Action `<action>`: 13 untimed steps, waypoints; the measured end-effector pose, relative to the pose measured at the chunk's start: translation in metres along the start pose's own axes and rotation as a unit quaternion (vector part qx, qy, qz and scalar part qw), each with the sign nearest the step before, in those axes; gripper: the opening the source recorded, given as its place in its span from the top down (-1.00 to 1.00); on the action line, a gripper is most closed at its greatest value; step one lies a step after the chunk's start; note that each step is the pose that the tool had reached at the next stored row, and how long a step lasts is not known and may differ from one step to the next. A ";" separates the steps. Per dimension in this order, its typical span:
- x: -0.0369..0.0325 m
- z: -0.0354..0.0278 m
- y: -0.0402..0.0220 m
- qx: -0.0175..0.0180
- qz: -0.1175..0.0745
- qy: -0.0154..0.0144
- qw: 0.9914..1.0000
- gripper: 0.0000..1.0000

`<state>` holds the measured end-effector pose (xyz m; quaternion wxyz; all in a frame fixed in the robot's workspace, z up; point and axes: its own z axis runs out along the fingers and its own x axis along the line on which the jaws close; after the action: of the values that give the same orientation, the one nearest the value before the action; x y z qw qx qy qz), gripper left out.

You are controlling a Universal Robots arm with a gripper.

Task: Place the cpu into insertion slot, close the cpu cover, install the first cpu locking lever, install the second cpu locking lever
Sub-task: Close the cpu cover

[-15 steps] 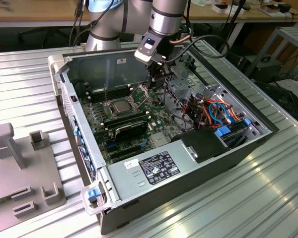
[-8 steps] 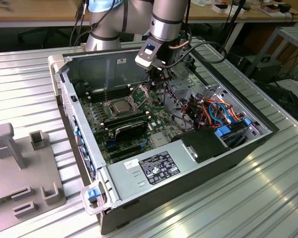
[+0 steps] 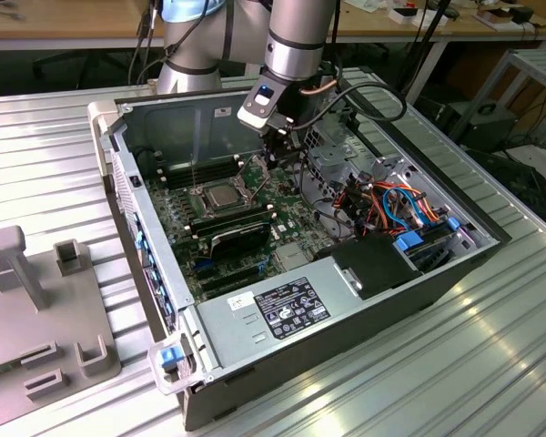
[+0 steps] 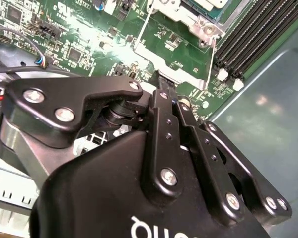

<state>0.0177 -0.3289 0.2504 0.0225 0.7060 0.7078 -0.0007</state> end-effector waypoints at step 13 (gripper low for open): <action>0.0000 -0.0003 -0.0079 0.000 0.000 0.000 1.000 0.79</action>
<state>0.0098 -0.3290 0.2504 0.0225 0.7061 0.7078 -0.0008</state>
